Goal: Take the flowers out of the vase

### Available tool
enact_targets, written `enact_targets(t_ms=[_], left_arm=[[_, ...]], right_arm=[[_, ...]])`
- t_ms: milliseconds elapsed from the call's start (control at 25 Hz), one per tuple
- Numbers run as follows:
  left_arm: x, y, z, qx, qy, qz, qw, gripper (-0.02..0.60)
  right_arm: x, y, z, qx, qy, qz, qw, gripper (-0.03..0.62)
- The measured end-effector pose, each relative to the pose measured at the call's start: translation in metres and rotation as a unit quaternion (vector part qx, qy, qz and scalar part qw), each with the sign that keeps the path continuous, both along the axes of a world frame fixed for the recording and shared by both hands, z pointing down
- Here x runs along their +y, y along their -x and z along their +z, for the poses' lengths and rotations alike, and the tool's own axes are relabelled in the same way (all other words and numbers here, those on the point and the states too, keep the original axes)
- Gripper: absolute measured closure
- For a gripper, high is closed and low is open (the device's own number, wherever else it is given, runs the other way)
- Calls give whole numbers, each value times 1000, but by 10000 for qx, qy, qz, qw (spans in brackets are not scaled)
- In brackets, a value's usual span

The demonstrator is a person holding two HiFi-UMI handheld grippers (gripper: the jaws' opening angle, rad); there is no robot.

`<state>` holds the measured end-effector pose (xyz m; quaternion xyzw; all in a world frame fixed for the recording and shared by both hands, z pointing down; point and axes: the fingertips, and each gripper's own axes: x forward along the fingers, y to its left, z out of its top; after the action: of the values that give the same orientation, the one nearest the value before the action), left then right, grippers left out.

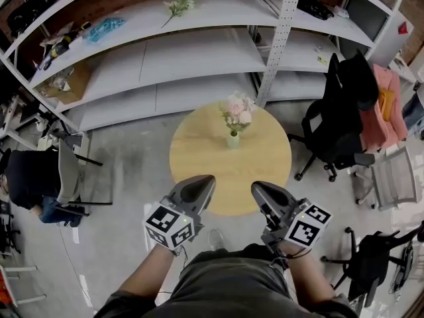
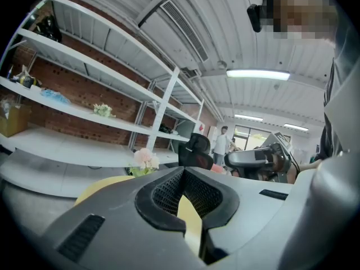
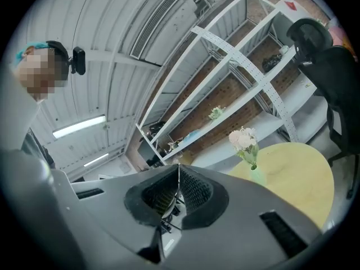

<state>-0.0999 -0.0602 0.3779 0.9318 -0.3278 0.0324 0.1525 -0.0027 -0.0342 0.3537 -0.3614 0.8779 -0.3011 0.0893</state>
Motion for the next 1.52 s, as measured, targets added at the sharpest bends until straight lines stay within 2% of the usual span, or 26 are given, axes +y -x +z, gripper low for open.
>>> enact_targets(t_ms=[240,480,800,1080,1240,1520], left_arm=[[-30,-5,4,24,40,133,9999,572],[-62,-14,24,-67,244,11,9997,572],[-116,-29,65,-478,654,-425,9958,572],[-146,-37,97,-728,1005,-913,9881,572],[-150,-39,117,-851,1260,-1013,9832,572],[-151,-33,146,-973,1598,-1046,9768,572]], right_arm=[[-29,3,6,54,78,49,9999,577],[-73,-9,27,220,191,-7,9996,577],[-163,-29,111,974,266,-257,9946,574],[-221,-42,194,1358,490,-603,9877,443],[-244,-35,220,1625,243,-922,9821,384],[-268,-17,245,1869,-271,-1429,9716,352]])
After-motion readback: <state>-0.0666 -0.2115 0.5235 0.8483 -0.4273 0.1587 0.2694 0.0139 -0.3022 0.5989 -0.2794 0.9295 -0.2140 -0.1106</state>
